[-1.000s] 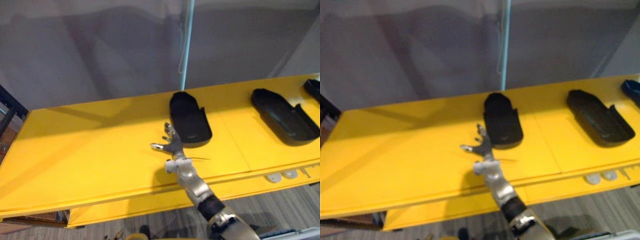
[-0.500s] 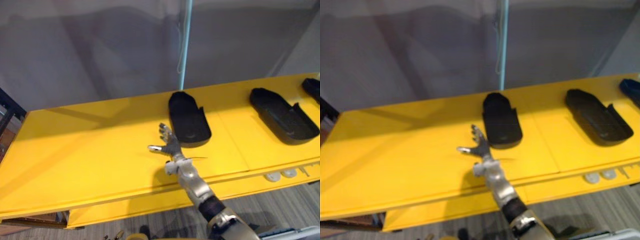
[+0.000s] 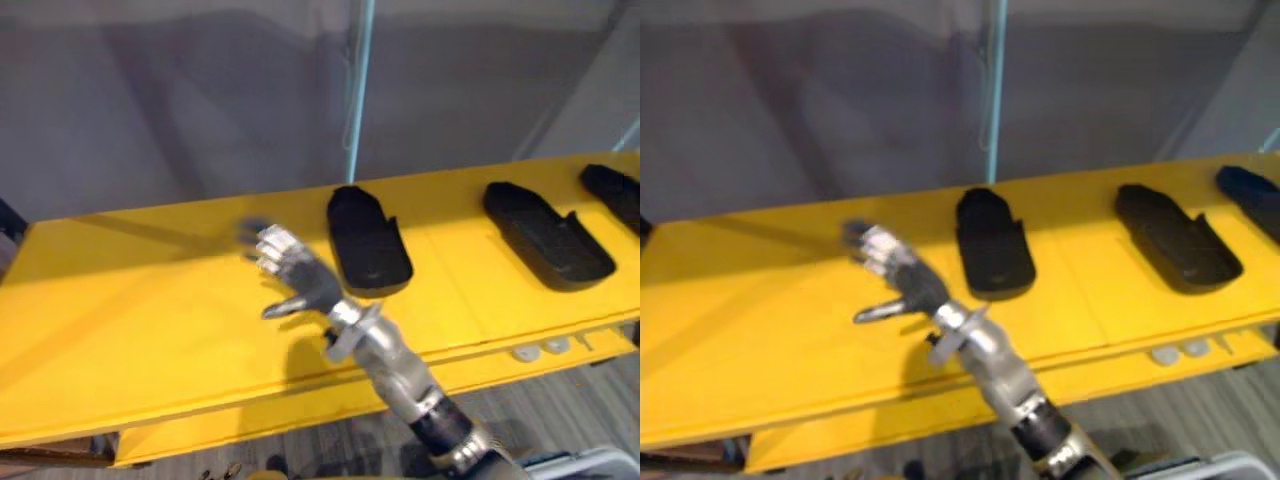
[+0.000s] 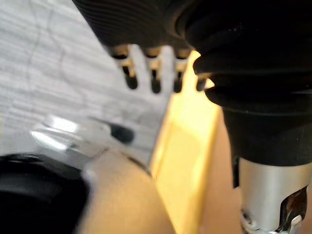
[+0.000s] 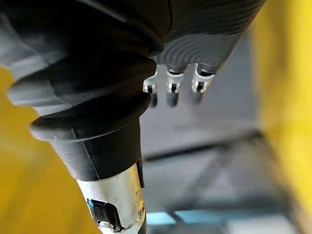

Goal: Walk over and take plastic housings, then place them on the shelf

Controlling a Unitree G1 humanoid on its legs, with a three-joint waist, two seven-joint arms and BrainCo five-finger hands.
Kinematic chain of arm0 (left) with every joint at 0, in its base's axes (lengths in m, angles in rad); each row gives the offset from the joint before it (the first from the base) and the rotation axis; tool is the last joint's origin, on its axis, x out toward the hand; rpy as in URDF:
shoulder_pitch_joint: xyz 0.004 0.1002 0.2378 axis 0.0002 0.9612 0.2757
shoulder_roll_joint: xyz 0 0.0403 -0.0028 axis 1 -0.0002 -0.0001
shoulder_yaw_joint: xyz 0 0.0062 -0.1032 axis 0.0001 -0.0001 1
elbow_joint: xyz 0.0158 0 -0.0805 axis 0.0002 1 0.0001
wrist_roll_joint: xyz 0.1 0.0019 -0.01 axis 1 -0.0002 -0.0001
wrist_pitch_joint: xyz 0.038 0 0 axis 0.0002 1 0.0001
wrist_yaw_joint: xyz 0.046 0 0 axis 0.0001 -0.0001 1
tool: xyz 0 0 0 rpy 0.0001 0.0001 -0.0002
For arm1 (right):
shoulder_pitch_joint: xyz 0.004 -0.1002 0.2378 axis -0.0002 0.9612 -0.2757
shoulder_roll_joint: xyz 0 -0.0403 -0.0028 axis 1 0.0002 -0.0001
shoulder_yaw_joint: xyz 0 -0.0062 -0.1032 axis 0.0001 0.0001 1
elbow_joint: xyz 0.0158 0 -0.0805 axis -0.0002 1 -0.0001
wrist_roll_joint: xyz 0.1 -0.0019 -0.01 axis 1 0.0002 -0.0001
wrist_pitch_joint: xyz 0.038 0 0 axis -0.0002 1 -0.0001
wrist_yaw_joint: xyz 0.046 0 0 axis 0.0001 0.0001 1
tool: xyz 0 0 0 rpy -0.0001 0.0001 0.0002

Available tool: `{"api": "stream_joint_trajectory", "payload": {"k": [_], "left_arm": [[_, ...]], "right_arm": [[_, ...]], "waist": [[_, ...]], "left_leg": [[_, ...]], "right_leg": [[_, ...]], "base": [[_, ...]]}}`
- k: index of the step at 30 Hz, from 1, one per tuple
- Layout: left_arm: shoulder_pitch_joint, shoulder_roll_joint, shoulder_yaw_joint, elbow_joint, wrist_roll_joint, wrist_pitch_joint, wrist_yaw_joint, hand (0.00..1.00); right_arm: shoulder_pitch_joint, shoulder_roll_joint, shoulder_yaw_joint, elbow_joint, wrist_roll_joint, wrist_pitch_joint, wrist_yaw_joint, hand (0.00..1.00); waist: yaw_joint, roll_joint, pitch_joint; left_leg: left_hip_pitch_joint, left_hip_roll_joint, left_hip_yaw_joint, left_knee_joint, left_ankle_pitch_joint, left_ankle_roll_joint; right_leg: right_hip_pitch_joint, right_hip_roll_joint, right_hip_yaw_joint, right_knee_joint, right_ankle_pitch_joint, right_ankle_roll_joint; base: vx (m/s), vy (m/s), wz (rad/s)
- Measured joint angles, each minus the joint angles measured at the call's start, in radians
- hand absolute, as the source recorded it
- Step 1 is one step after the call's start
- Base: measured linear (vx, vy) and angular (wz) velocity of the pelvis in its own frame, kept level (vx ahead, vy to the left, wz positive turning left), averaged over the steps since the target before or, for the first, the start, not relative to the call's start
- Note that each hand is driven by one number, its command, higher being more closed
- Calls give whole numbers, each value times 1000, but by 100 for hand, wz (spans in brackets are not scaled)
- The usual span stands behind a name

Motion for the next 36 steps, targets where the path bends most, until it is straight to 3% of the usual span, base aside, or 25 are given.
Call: {"api": "stream_joint_trajectory", "payload": {"k": [2, 6, 11, 13, 16, 21, 23, 25, 27, 32, 33, 35, 36], "left_arm": [[-3, 5, -3, 0, 0, 1, 17, 0], [-7, 9, -14, 2, 0, 2, 50, 0], [-9, 10, -50, 3, 5, 11, 53, 0], [-10, 8, -50, 4, 9, 22, 61, 0], [-13, 8, -40, 1, -2, 50, 86, 0], [-13, 17, -22, -1, 0, 108, 96, 0], [-16, 21, -4, -1, 50, 135, 87, 0], [-7, 29, 0, 0, 183, 156, 74, 0], [17, 25, -7, 0, 317, 153, 74, 0], [35, 23, -18, -3, 334, 134, 24, 0], [39, 26, -15, -4, 332, 124, 6, 0], [32, 24, -10, -14, 302, 116, -2, 0], [32, 23, 0, -18, 262, 105, -4, 0]], "right_arm": [[64, -27, -175, -83, 15, -14, -25, 0], [195, -75, -457, -193, -46, -68, -143, 0], [356, -66, -713, -154, -135, -82, -357, 0], [409, -33, -796, -36, -153, -84, -453, 0], [511, 34, -790, 101, -199, -91, -512, 0], [625, 69, -697, 358, -329, -155, -532, 0], [624, 70, -673, 426, -372, -169, -537, 0], [624, 71, -633, 449, -407, -175, -556, 0], [627, 71, -597, 449, -407, -193, -558, 0], [629, 69, -531, 448, -429, -195, -538, 0], [622, 70, -507, 444, -438, -195, -524, 0], [590, 55, -473, 441, -455, -197, -507, 0], [537, 30, -451, 438, -456, -204, -502, 0]], "waist": [[-16, -11, -9], [-66, -7, -20], [-134, 13, -37], [-158, 23, -37], [-164, 20, -34], [-187, 9, -22], [-187, 0, -16], [-186, 4, -2], [-186, 4, 2], [-175, 14, -3], [-164, 8, 1], [-149, 4, 3], [-135, 5, 11]], "left_leg": [[12, 3, 22, 0, 0, 0], [24, 10, 70, -1, -3, -2], [45, 17, 149, -1, -1, -5], [75, 14, 198, -1, -10, -6], [99, 15, 279, 0, -26, -13], [117, 19, 370, -1, -43, -11], [124, 18, 392, -1, -47, -12], [143, 18, 428, -1, -57, -18], [168, 21, 468, 0, -72, -31], [199, 37, 524, 11, -94, -60], [179, 61, 514, 96, -118, -65], [105, 114, 385, 280, -180, 3], [32, 136, 258, 416, -232, 48]], "right_leg": [[0, 1, 38, 3, 4, -6], [-28, 9, 110, 5, 12, -11], [-74, 24, 202, 17, 18, -13], [-82, 32, 253, 29, 21, -9], [-103, 41, 319, 22, 33, -1], [-111, 35, 334, -14, 32, -10], [-113, 34, 334, -25, 35, -33], [-112, 33, 334, -27, 36, -38], [-108, 35, 332, -27, 49, -53], [-123, 51, 336, -28, 100, -25], [-127, 61, 358, -34, 112, -10], [-157, 82, 415, -17, 126, -15], [-178, 88, 462, -11, 127, -16]], "base": [[4, 17, -27], [-69, 15, -47], [-75, 8, -50], [-73, 29, -65], [-63, 36, -76], [-32, 32, -57], [10, 36, -40], [22, 34, -47], [51, 30, -43], [81, -1, -39], [126, -66, -79], [137, -110, -101], [60, -14, -129]]}}
